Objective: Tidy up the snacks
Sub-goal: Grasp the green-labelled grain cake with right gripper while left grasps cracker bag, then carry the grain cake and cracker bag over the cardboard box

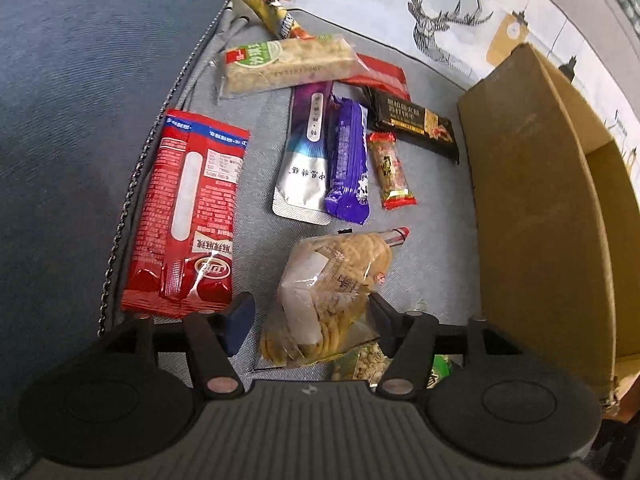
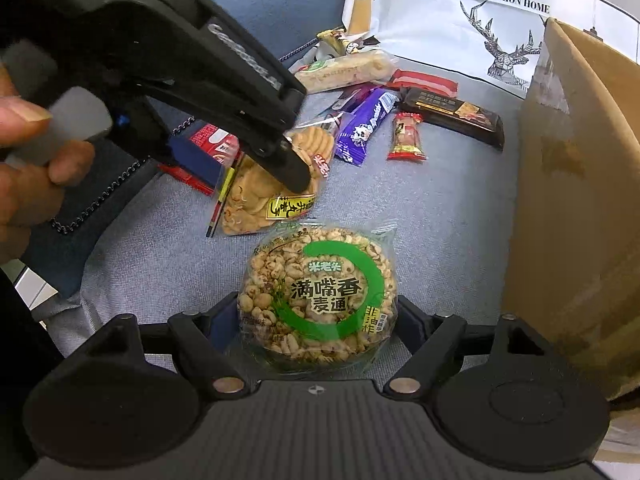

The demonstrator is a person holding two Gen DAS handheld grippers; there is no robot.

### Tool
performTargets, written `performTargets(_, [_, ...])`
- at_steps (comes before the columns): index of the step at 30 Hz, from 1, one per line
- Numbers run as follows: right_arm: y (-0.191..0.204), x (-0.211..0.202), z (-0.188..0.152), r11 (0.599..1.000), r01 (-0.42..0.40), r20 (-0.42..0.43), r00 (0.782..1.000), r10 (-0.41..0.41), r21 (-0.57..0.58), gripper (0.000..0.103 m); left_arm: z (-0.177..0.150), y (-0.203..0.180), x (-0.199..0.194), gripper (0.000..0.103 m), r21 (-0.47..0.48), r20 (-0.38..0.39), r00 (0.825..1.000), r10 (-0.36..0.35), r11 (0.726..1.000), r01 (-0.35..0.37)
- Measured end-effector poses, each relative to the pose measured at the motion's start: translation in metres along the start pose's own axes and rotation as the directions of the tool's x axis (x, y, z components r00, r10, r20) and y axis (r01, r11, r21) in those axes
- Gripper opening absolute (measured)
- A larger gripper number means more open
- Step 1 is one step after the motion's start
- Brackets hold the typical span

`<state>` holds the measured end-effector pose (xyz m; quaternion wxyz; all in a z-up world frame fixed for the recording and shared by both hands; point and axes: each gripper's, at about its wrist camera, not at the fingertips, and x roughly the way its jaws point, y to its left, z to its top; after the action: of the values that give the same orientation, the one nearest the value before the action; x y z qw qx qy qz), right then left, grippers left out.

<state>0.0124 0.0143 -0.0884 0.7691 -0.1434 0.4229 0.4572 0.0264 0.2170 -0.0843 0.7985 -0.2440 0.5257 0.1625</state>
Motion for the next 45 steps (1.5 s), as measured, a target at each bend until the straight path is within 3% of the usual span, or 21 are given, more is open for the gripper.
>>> performTargets(5, [0.002,0.0,0.0,1.0,0.001,-0.001,1.0,-0.001,-0.004,0.083,0.001,-0.004,0.004,0.067,0.018,-0.01,1.0,0.011,1.0,-0.011])
performTargets(10, [0.002,0.0,0.001,1.0,0.004,0.001,1.0,-0.004,-0.008,0.083,0.001,-0.006,0.003,0.057,0.037,-0.007,1.0,0.007,0.999,-0.006])
performTargets(17, [0.005,-0.002,-0.001,0.999,0.025,0.022,0.999,-0.025,-0.033,0.08,0.002,-0.008,-0.004,0.051,0.046,0.019,1.0,0.011,0.999,-0.012])
performTargets(25, [0.006,-0.026,0.008,0.997,0.063,0.13,0.99,-0.058,-0.033,0.08,0.008,-0.002,-0.033,0.051,0.004,0.151,0.988,-0.037,0.999,0.037])
performTargets(37, [-0.003,-0.1,0.032,0.997,0.078,0.333,0.941,-0.068,-0.017,0.08,0.013,-0.003,-0.073,0.051,-0.047,0.368,0.925,-0.098,0.991,0.123])
performTargets(42, [-0.036,-0.147,0.054,0.998,0.061,0.402,0.913,-0.065,0.024,0.08,0.014,-0.019,-0.081,0.051,-0.016,0.427,0.894,-0.137,0.987,0.159])
performTargets(45, [-0.062,-0.178,0.068,0.995,0.097,0.449,0.888,-0.1,0.031,0.08,0.015,-0.031,-0.084,0.051,0.012,0.452,0.878,-0.16,0.985,0.174])
